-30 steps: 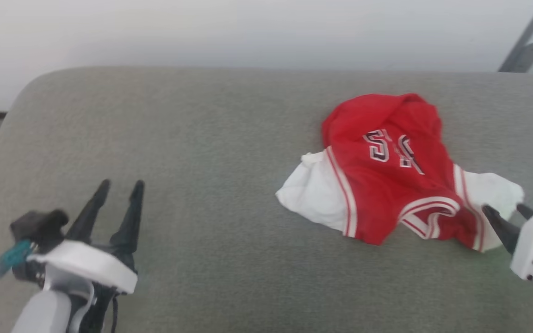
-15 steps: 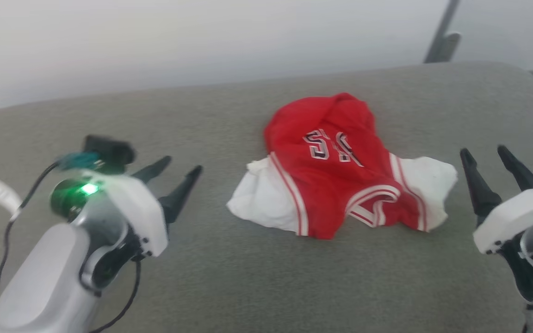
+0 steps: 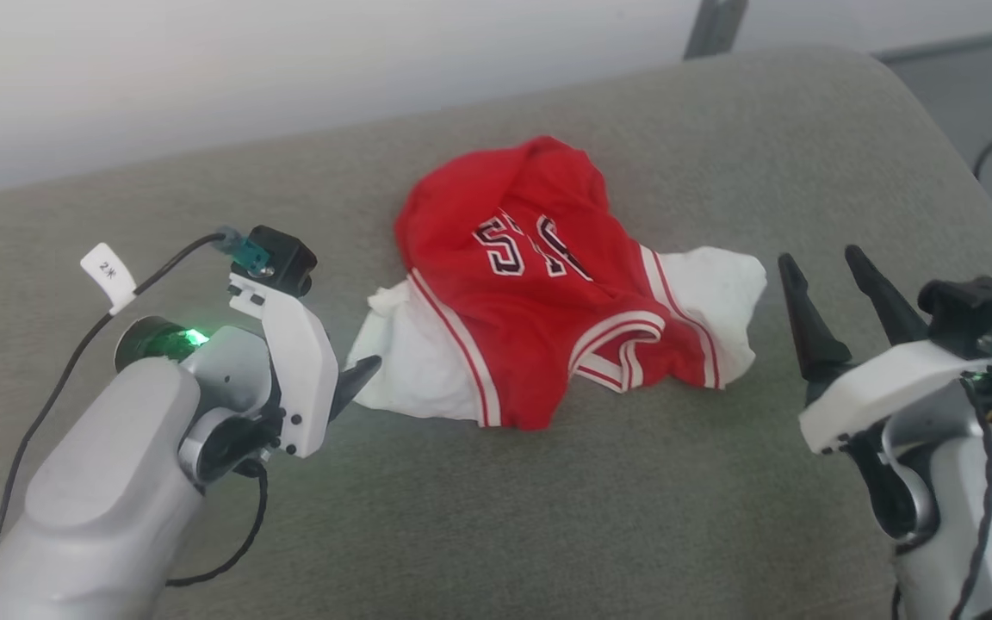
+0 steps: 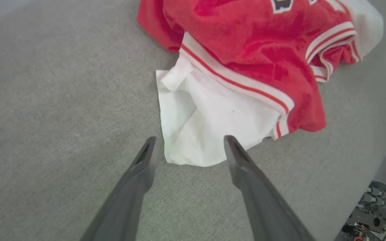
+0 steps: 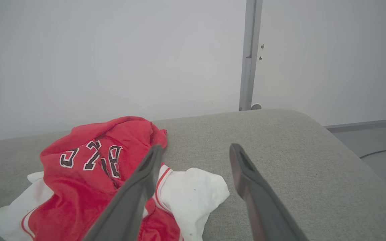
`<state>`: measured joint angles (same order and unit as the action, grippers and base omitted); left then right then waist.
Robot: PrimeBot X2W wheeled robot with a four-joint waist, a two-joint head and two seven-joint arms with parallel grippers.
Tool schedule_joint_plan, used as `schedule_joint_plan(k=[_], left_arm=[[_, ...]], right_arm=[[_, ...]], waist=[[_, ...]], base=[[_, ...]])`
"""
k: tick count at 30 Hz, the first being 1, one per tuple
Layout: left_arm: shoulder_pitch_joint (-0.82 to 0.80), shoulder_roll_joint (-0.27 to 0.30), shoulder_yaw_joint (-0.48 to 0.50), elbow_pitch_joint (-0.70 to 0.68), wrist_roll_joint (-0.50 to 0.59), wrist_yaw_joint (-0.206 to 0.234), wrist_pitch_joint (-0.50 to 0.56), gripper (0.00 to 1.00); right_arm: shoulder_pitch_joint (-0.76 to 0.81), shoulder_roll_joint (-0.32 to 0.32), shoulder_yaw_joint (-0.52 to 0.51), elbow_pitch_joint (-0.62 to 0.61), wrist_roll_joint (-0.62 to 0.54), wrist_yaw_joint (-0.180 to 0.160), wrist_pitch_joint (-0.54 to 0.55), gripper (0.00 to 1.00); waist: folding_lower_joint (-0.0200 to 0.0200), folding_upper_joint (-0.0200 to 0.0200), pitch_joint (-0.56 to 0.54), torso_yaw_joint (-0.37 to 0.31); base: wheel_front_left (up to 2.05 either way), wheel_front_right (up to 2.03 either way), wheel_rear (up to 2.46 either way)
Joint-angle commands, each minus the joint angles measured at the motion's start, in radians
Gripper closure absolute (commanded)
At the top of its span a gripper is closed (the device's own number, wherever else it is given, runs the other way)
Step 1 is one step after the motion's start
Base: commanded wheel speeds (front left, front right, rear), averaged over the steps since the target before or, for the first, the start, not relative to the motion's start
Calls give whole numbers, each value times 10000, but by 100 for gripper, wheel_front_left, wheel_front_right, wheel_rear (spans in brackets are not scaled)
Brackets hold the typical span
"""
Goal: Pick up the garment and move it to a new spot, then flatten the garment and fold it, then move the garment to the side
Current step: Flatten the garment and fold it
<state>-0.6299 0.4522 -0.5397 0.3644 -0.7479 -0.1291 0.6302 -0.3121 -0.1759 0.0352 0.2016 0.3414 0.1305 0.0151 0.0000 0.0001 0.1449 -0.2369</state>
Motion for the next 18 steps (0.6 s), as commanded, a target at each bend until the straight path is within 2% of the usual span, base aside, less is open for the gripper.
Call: schedule_joint_plan(k=[1,8,14,15,16,17,18], left_arm=[[-285,-96,-54,455,-30,38,199,0],[-845,-331,-366,2156,286,169,429,0],[-840,-623,-700,3385,417,154,504,0],[-813,-672,-744,3632,417,172,592,22],[-803,-719,-805,3878,392,174,721,79],[-802,-761,-860,4064,366,162,787,100],[-803,-807,-921,4221,360,143,848,100]], right_arm=[[-235,95,132,164,130,4,-201,0],[-748,245,504,675,295,4,-633,0],[-985,196,574,976,341,4,-884,0],[-1029,187,572,1016,336,4,-909,0],[-1066,176,568,1057,350,4,-919,0],[-1085,141,547,1102,354,4,-946,0],[-1091,118,518,1130,347,4,-960,0]], waist=[[0,-1,325,-286],[0,-1,927,-684],[0,-1,1161,-762],[0,-1,1180,-751],[0,-1,1194,-740],[0,-1,1208,-716],[0,-1,1218,-679]], base=[[0,0,0],[0,0,0],[0,0,0],[0,0,0],[0,0,0],[0,0,0],[0,0,0]])
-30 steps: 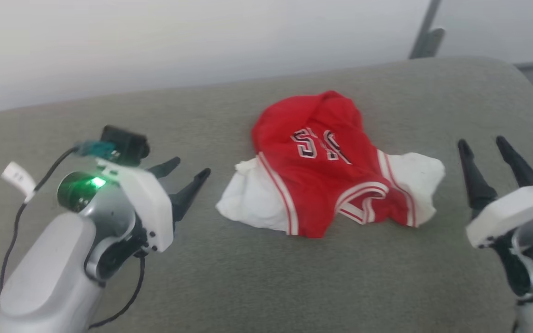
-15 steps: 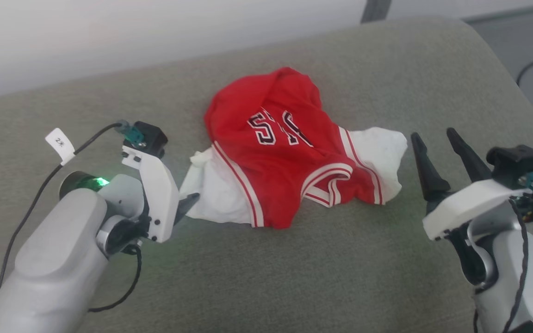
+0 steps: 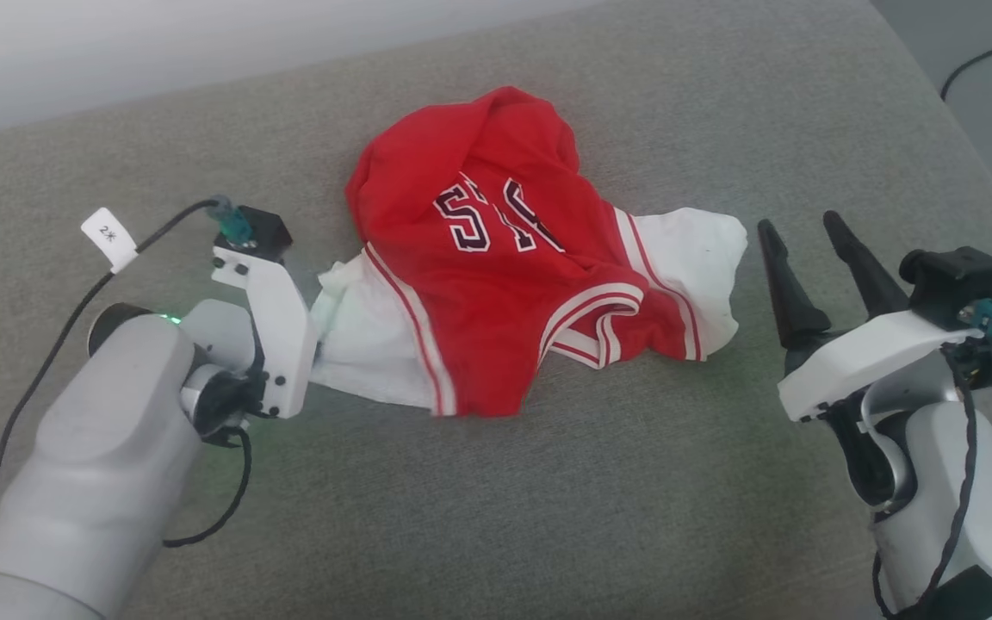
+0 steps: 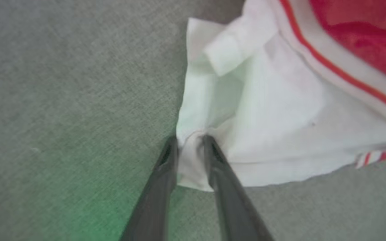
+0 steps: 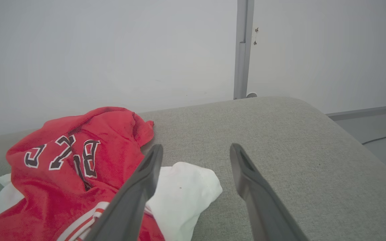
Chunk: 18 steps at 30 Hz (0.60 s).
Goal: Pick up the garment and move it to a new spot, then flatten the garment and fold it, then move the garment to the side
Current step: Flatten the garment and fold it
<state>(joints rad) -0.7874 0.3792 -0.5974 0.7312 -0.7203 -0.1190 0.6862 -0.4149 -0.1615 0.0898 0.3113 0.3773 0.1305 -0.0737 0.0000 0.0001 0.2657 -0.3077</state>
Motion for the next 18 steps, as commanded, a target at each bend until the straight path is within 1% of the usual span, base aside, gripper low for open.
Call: schedule_joint_plan(k=[1,4,7,14,18], left_arm=[[780,-149,-423,687,56,23,392,100],[655,-287,-586,850,7,-48,351,100],[440,-211,-583,843,-38,-78,110,100],[121,594,-161,510,-166,-58,-629,100],[291,1121,210,187,-356,117,-982,100]], right_arm=[[-90,-26,-55,56,-29,4,-84,0],[-137,-67,-211,83,-102,4,-124,0],[-89,-112,-370,83,-128,4,-154,0],[267,-261,-875,14,-302,4,-32,0],[514,-286,-1194,-69,-381,3,141,0]], waist=[[0,-1,14,65],[0,-1,-7,243],[0,-1,-74,485],[0,-1,-445,1233],[0,-1,-720,1654]], base=[[0,0,0],[0,0,0],[0,0,0],[0,0,0],[0,0,0]])
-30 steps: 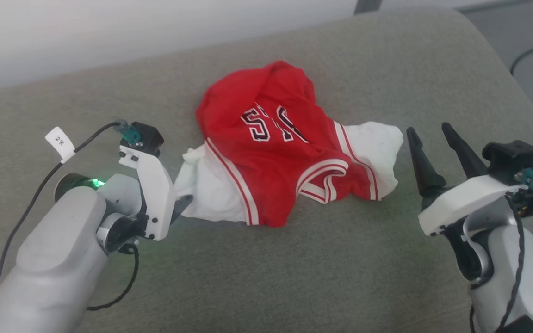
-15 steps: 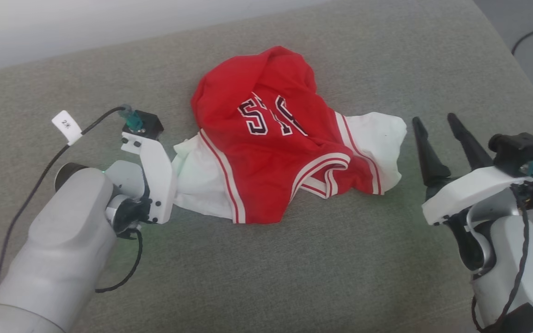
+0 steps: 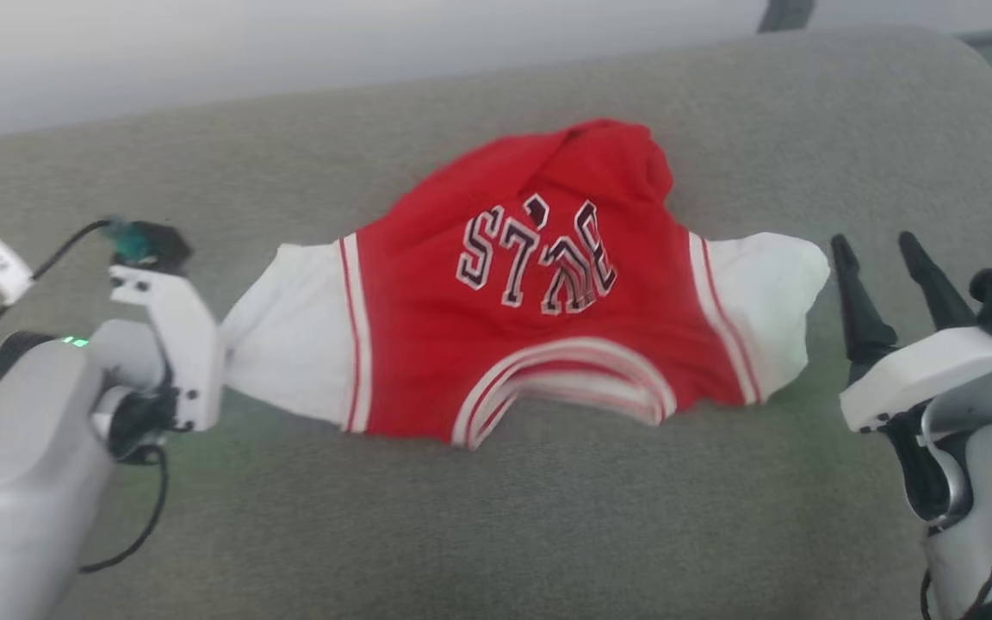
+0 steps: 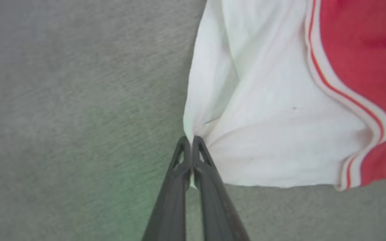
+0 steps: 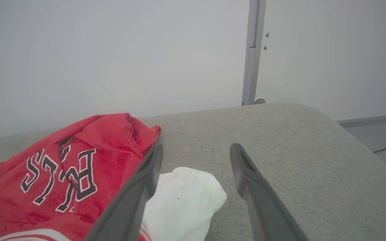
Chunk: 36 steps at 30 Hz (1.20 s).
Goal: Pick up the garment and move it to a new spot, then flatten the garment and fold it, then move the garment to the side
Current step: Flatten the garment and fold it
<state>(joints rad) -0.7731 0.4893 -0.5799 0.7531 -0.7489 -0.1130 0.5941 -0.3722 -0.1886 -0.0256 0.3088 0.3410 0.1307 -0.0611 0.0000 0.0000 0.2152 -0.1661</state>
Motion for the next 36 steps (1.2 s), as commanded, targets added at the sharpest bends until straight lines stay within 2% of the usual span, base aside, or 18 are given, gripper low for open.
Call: schedule_joint_plan(k=[1,4,9,13,18,19,20,21,22,23,27,36], left_arm=[[255,175,147,-88,-165,119,-64,100],[780,824,466,-436,-366,367,-163,100],[1612,1510,731,-721,-438,789,-252,100],[2247,1689,959,-582,-743,1091,-319,100],[2724,1530,1163,-414,-1064,1166,-547,100],[2755,1502,1195,-412,-1106,1156,-642,90],[2755,1502,1195,-412,-1106,1156,-642,90],[2794,1478,1224,-401,-1135,1145,-724,62],[2794,1451,1240,-402,-1138,1154,-794,6],[2758,1422,1235,-421,-1148,1144,-826,0],[2465,1407,1230,-649,-1184,1220,-643,0],[1902,1588,645,-1647,-782,1594,860,0]], right_arm=[[164,9,-93,-73,-43,1,101,0],[428,22,-277,-301,-174,2,328,0],[772,55,-380,-601,-263,2,614,0],[928,80,-393,-790,-277,2,807,0],[1000,111,-346,-960,-264,2,981,0],[1007,120,-338,-980,-264,2,998,0],[1007,120,-338,-980,-264,2,998,0],[1017,122,-332,-998,-265,2,1034,0],[1038,119,-333,-1008,-258,2,1057,0],[1058,115,-337,-1011,-245,2,1070,0],[1131,88,-367,-1076,-187,2,1143,0],[1184,82,-421,-1276,-167,2,1237,0]], waist=[[0,0,-284,327],[0,0,-564,632],[0,0,-820,876],[0,0,-930,951],[0,0,-1032,997],[0,0,-1054,1005],[0,0,-1054,1005],[0,0,-1074,1008],[0,0,-1095,1020],[0,0,-1117,1037],[0,0,-1184,1119],[0,0,-1145,1276]], base=[[0,0,0],[0,0,0],[0,0,0],[0,0,0],[0,0,0],[0,0,0],[0,0,0],[0,0,0],[0,0,0],[0,0,0],[0,0,0],[0,0,0]])
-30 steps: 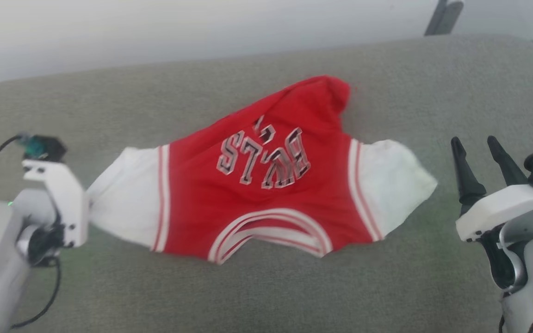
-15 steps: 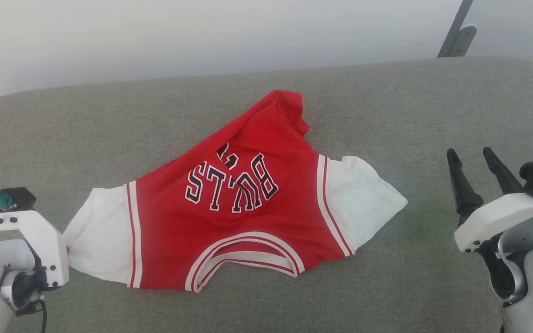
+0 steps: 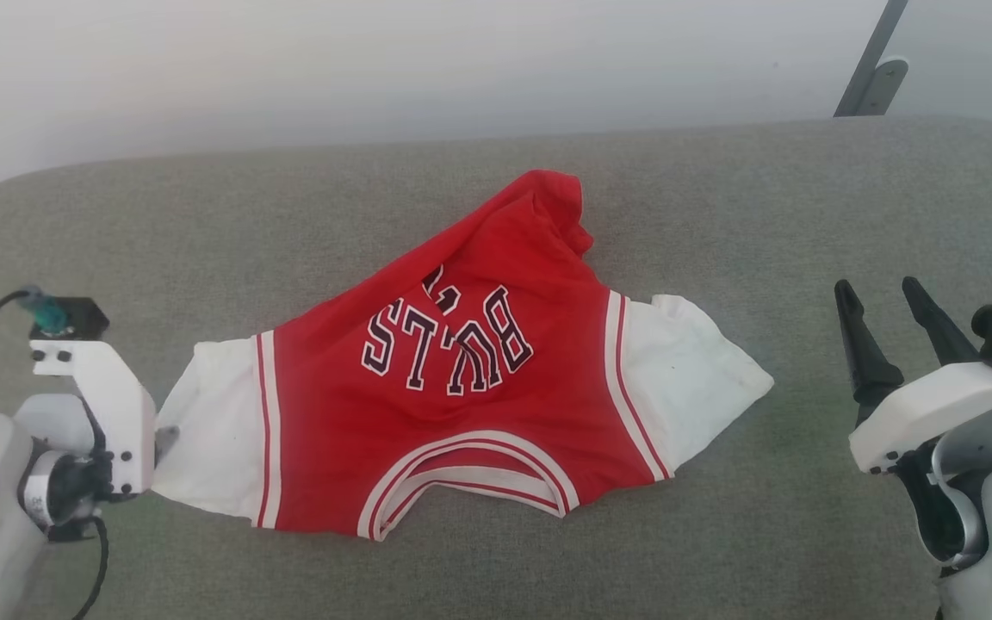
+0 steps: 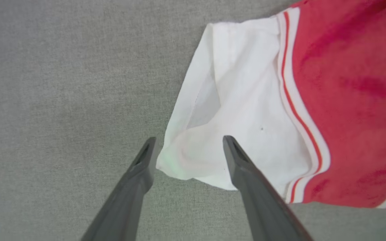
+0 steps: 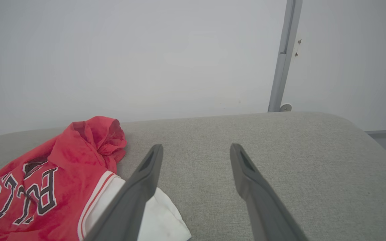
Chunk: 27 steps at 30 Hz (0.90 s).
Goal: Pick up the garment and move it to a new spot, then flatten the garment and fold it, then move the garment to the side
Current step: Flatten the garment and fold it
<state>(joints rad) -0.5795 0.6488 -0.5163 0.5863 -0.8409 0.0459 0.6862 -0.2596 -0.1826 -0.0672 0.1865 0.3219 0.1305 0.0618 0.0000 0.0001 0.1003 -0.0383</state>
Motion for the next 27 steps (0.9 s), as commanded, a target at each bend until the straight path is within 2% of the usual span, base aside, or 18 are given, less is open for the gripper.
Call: schedule_joint_plan(k=[1,6,11,19,20,21,27], left_arm=[[-79,28,-75,6,199,102,176,0],[-170,52,-269,147,159,377,833,0],[-145,-14,-150,564,5,481,713,0],[-180,-358,-143,1416,-103,307,407,0],[-169,-468,-190,1492,-154,181,470,63],[-192,-560,-151,1571,-229,142,362,100],[-500,-914,-339,2025,-136,-264,139,100]], right_arm=[[32,22,1,-70,31,4,30,0],[-116,-37,69,-182,74,4,87,0],[-254,-123,115,-291,97,4,177,0],[-294,-270,310,-401,353,4,735,0],[-286,-308,370,-379,408,4,912,0],[-281,-357,483,-359,466,4,1128,0],[-579,-772,1092,-24,1193,4,3036,0]], waist=[[0,-1,33,-3],[0,-1,250,-70],[0,-1,535,-186],[0,-1,971,-241],[0,-1,1007,-227],[0,-1,1036,-207],[0,-1,1167,16]], base=[[0,0,0],[0,0,0],[0,0,0],[0,0,0],[0,0,0],[0,0,0],[0,0,0]])
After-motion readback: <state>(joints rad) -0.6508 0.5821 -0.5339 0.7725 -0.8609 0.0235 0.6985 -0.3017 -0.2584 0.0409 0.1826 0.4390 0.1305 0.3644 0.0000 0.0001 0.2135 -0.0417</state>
